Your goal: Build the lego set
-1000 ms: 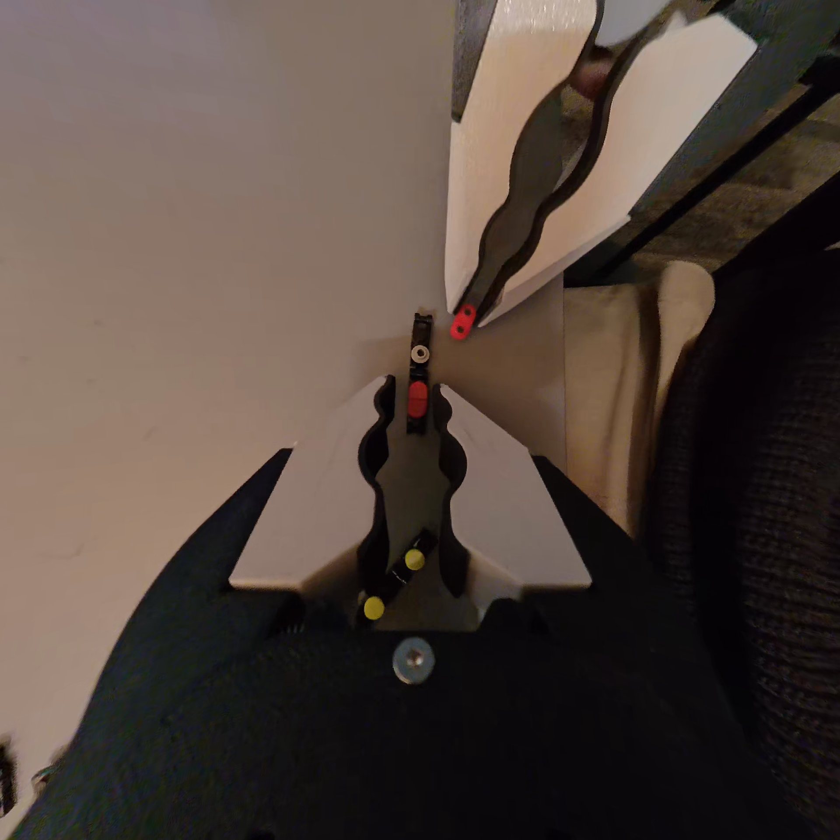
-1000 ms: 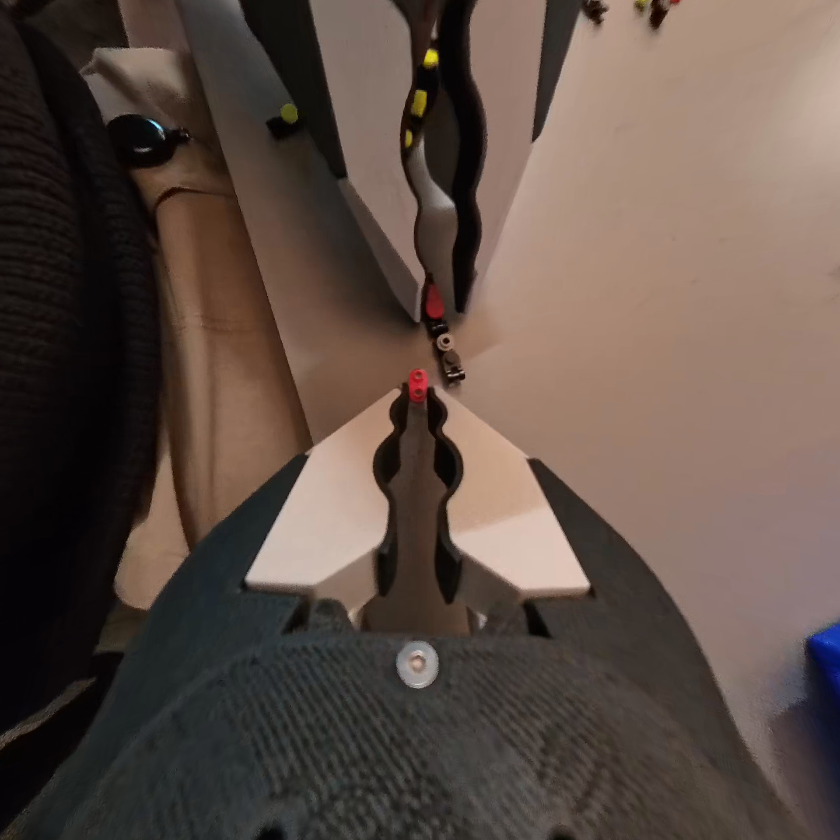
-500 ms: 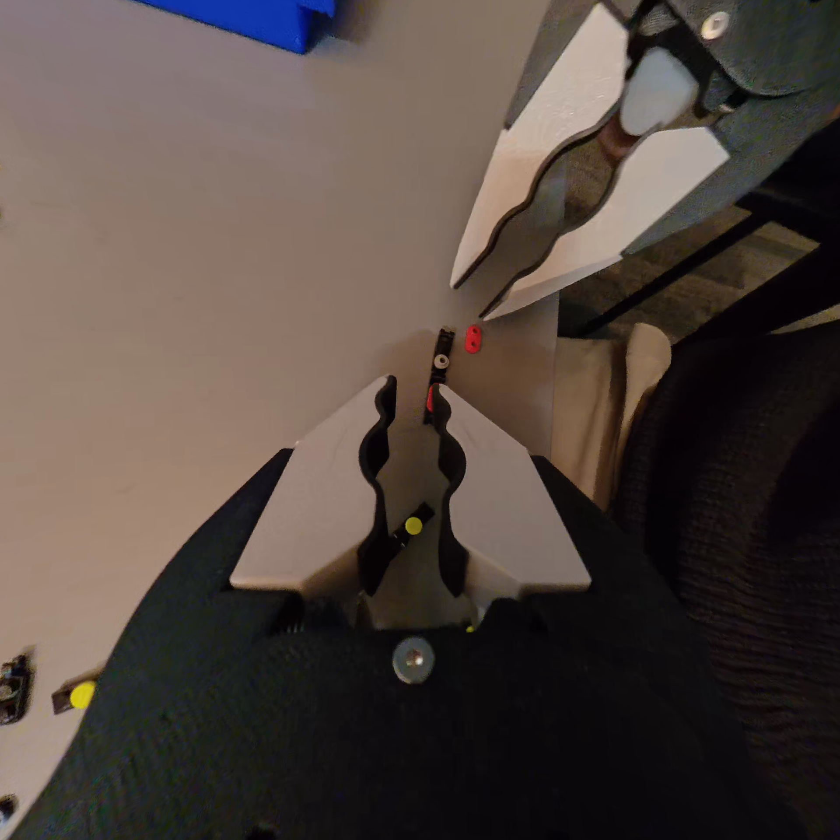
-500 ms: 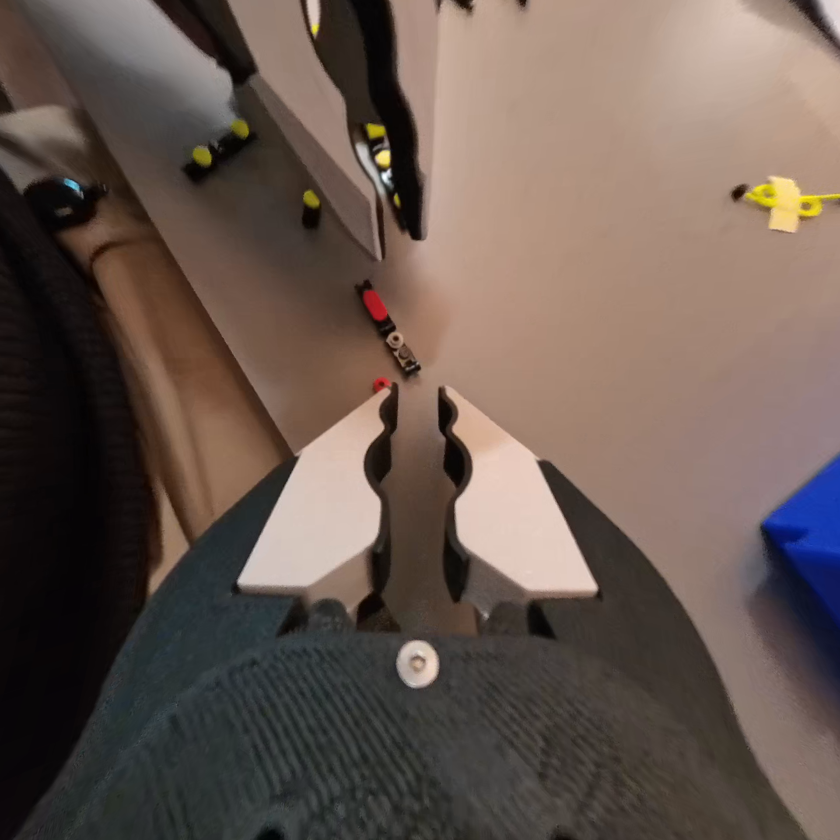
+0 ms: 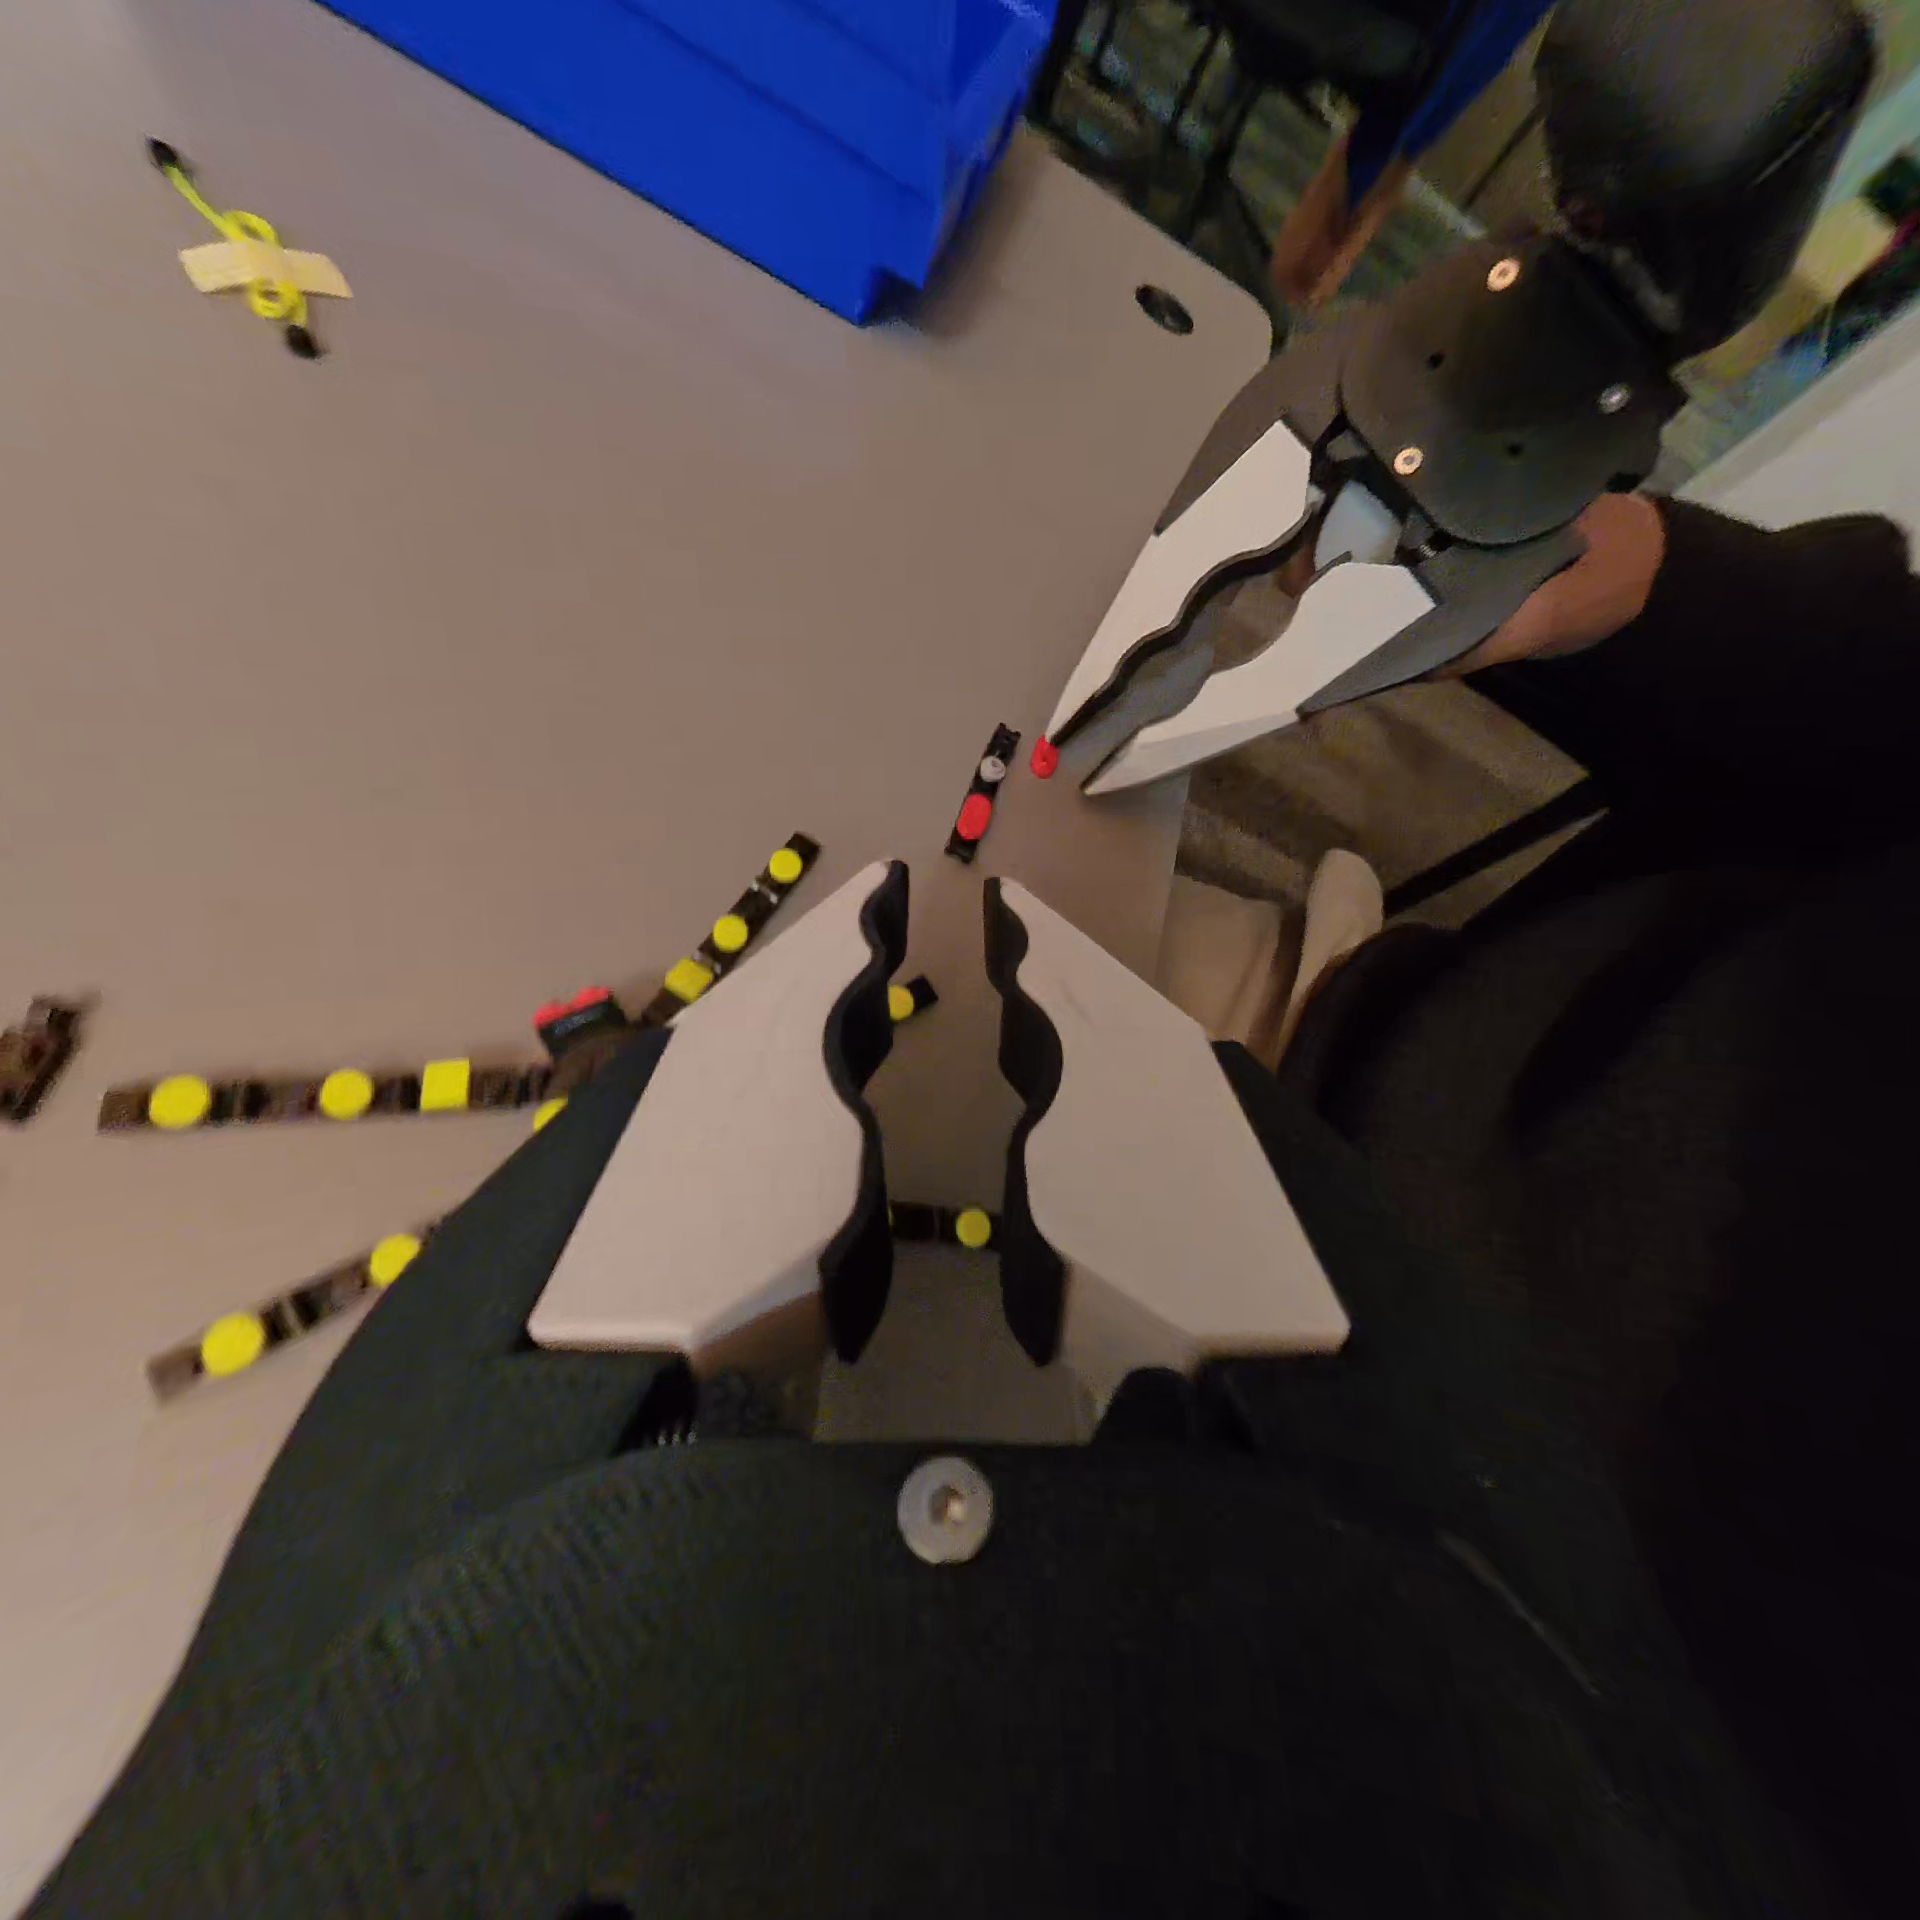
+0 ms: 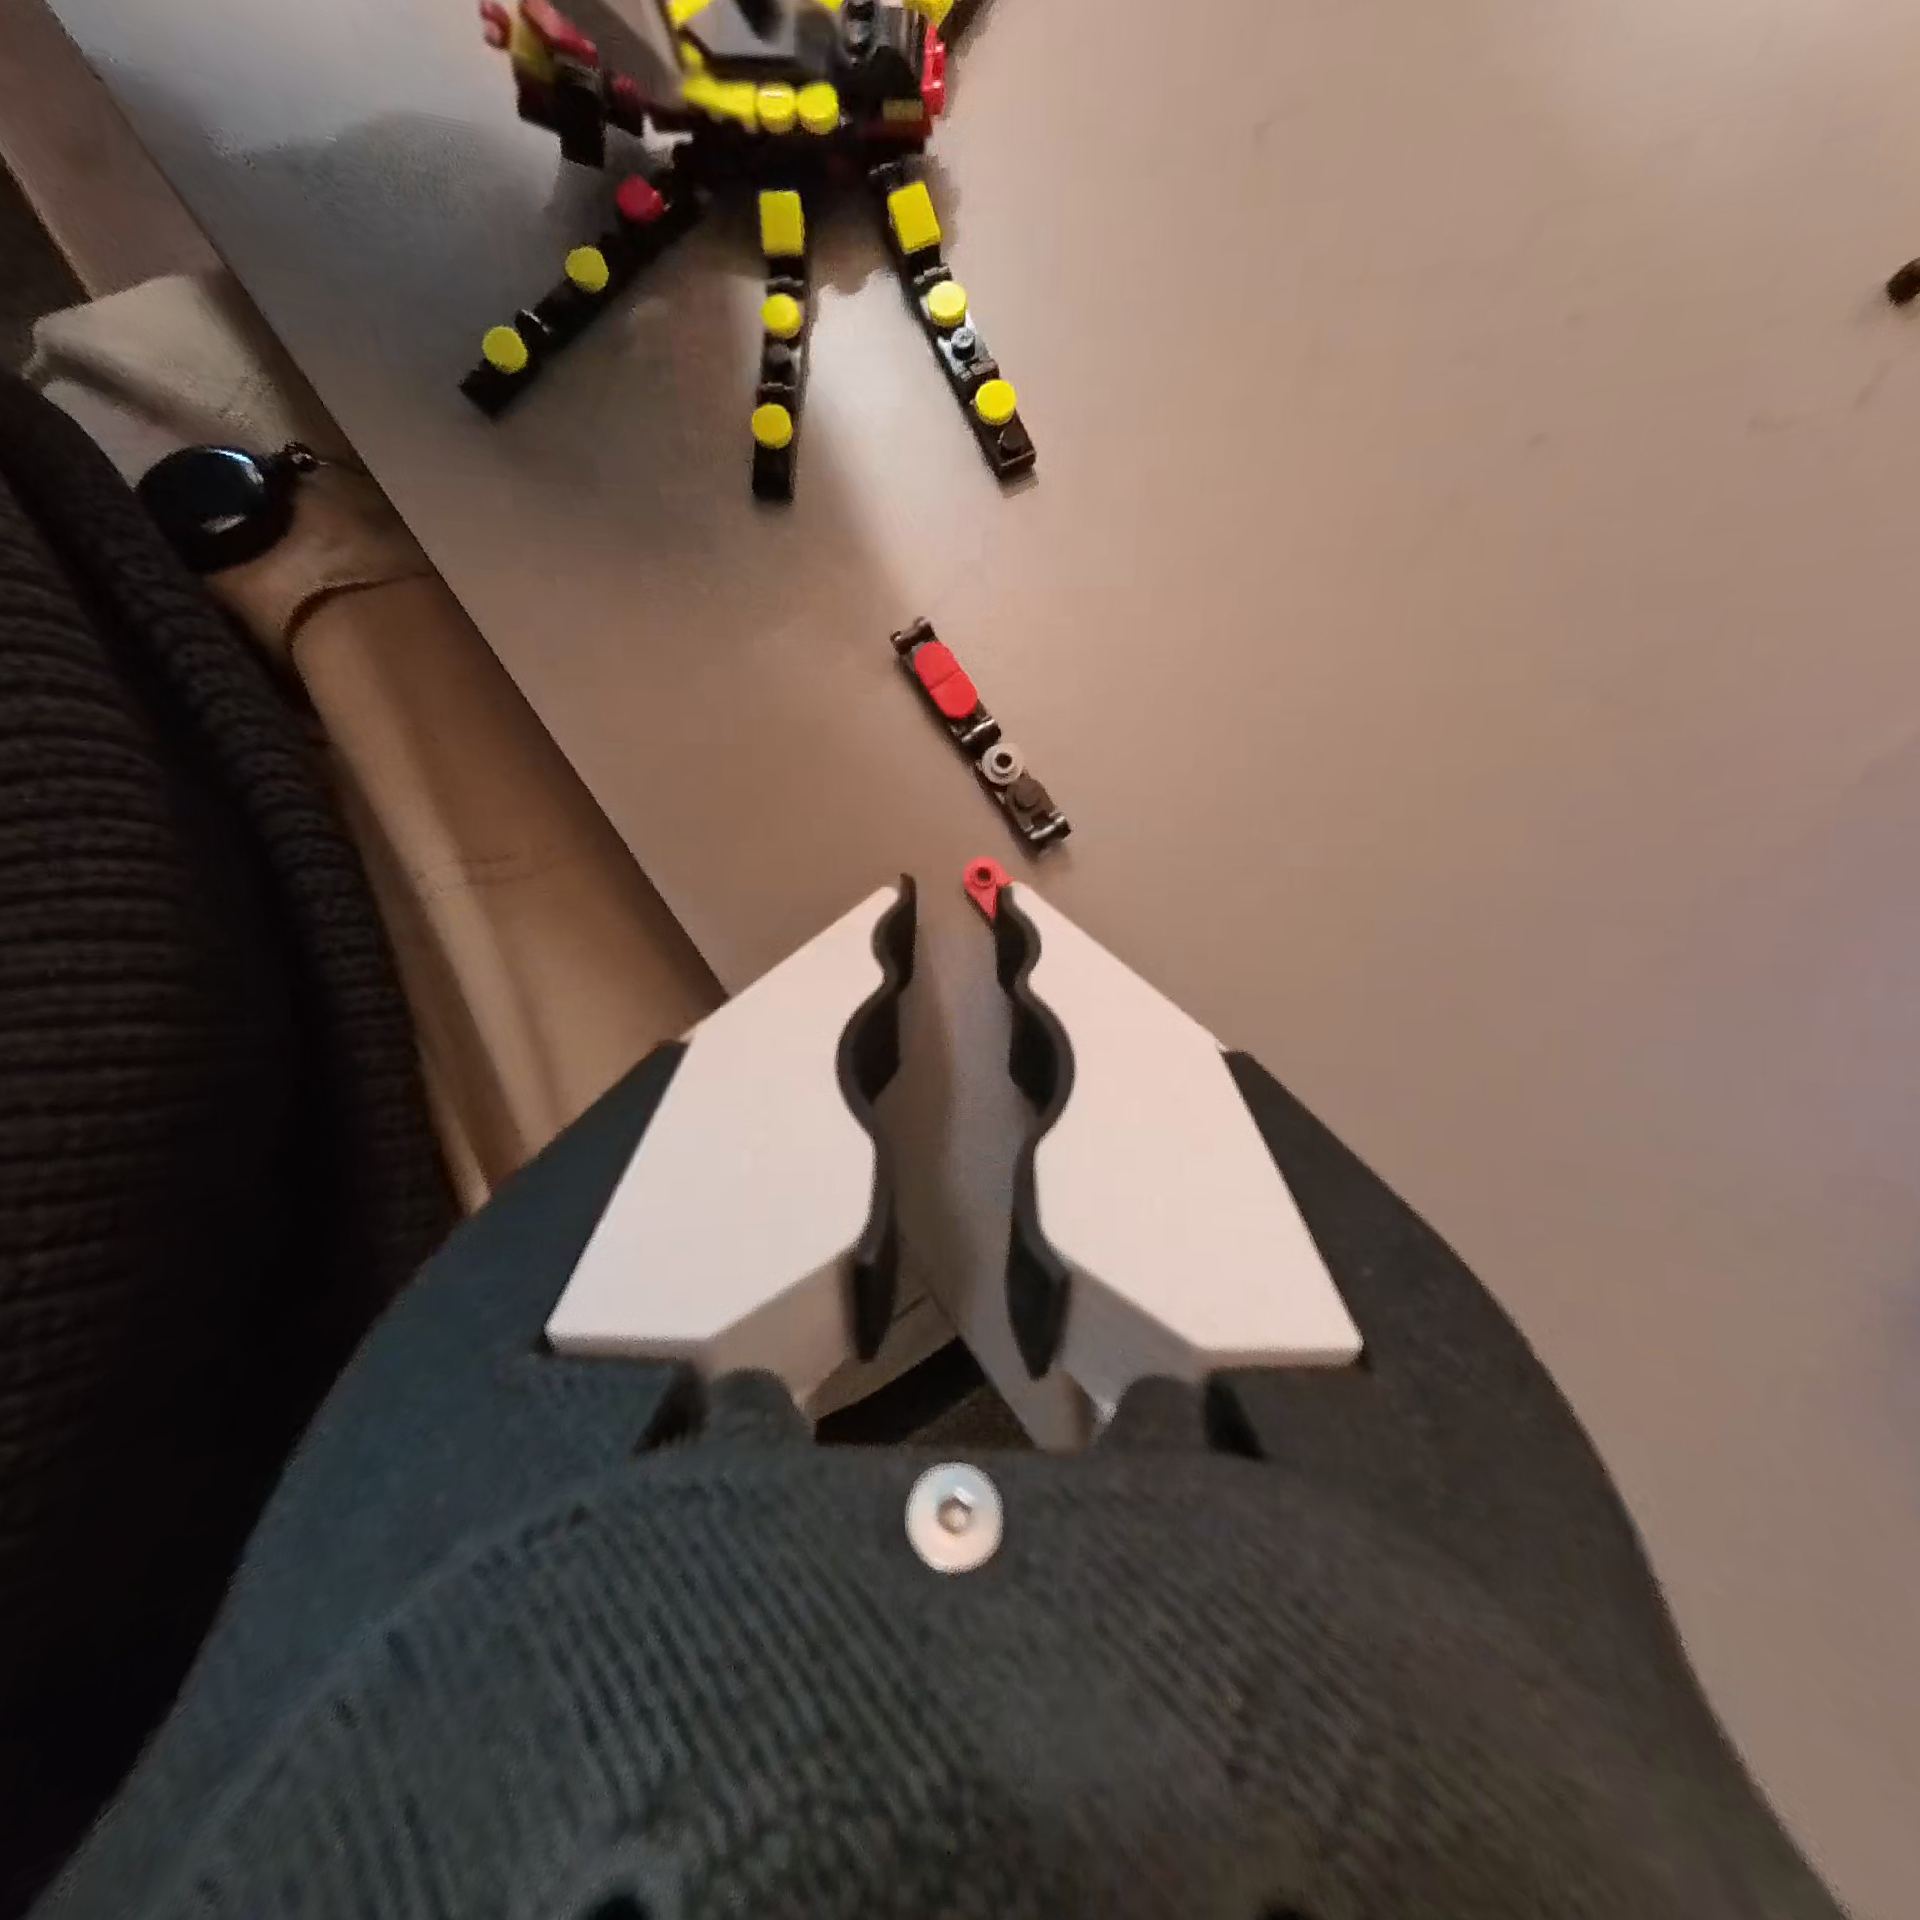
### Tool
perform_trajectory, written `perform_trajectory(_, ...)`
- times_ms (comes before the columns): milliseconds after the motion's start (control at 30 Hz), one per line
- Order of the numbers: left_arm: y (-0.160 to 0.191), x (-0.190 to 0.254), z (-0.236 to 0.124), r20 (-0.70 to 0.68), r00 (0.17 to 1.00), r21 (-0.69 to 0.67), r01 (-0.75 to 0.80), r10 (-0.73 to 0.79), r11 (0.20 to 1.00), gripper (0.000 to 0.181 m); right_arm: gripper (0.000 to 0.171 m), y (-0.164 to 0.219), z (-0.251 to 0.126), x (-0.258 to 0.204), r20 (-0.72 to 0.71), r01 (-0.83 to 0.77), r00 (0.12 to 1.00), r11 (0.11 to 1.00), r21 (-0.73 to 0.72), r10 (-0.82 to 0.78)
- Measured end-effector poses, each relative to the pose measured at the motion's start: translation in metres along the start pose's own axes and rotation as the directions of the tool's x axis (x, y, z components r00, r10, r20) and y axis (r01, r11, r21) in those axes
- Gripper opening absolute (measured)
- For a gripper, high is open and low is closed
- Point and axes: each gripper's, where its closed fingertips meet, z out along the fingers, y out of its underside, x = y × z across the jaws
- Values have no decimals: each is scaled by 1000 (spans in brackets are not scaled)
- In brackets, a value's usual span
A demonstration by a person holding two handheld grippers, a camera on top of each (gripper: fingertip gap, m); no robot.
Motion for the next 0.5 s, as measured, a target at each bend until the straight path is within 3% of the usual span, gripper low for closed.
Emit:
perform_trajectory(33, 3, 0, -7, -2, 1000, 21, 24, -24, 999, 10, 14, -1, 1, 2, -14, 11, 1000, 1000, 2, -11)
perform_trajectory(200, 11, 12, -22, -71, 991, 85, 122, -116, 989, 9, 15, -5, -2, 5, -51, 30, 998, 999, 11, -29)
perform_trajectory(500, 16, 21, -17, -121, 986, 56, 121, -113, 991, 10, 12, 4, 0, 7, -66, -48, 997, 998, -38, 46)
